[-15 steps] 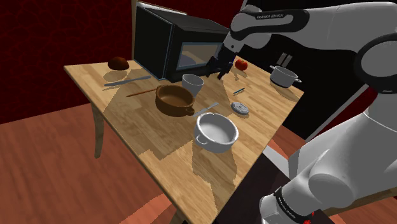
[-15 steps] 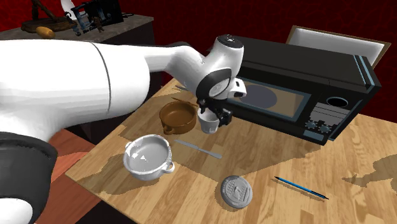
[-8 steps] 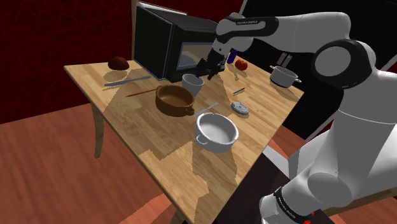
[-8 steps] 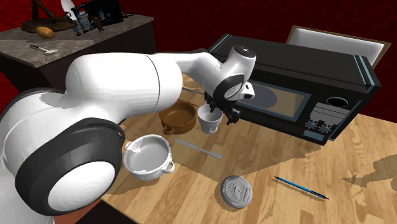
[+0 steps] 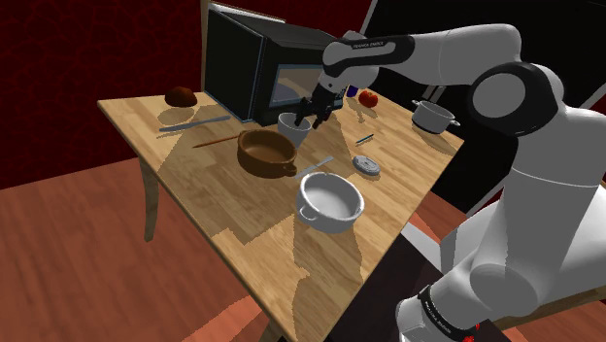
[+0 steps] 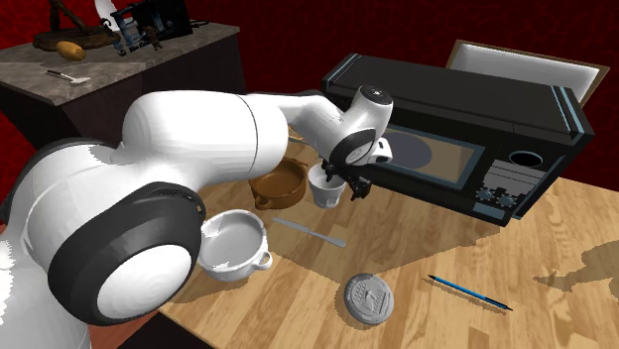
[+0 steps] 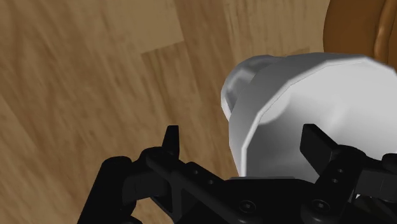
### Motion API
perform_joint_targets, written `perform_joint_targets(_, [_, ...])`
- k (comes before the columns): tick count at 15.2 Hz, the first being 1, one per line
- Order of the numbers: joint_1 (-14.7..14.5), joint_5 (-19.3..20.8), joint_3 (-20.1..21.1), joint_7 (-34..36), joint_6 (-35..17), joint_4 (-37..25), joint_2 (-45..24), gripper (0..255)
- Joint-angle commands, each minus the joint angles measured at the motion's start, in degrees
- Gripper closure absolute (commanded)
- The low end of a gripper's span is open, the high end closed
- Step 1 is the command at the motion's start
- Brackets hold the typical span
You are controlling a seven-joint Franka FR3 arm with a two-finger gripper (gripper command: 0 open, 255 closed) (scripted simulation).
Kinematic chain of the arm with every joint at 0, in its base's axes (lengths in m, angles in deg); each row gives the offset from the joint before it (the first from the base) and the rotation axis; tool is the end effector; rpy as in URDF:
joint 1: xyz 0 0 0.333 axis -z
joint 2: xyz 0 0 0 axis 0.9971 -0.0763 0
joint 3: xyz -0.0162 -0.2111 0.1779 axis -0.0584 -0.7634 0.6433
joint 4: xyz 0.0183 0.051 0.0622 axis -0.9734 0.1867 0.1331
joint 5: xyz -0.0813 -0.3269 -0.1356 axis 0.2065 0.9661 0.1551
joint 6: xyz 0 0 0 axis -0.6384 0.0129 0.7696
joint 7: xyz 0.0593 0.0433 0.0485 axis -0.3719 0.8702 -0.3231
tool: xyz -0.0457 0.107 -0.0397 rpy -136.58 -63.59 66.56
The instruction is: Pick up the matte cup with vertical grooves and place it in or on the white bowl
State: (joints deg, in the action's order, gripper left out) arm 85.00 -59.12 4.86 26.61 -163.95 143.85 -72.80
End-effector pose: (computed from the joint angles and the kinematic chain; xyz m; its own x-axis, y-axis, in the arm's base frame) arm 0.6291 -0.0274 0.3506 0.9968 -0.0514 0.0615 -0.0382 -0.9791 -0.1998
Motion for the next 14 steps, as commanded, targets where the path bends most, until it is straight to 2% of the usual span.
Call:
perform_joint_targets(1, [-0.04,-0.01,0.02,0.03,-0.12,0.04,-0.04,0])
perform_joint_targets(6, [-0.04,-0.01,0.02,0.03,-0.11,0.04,-0.04,0])
perform_joint_targets(7, [-0.04,-0.01,0.02,0.03,-0.11,0.04,-0.04,255])
perform_joint_targets(14, [-0.03,-0.01,0.02,0.03,-0.10,0.03,-0.04,255])
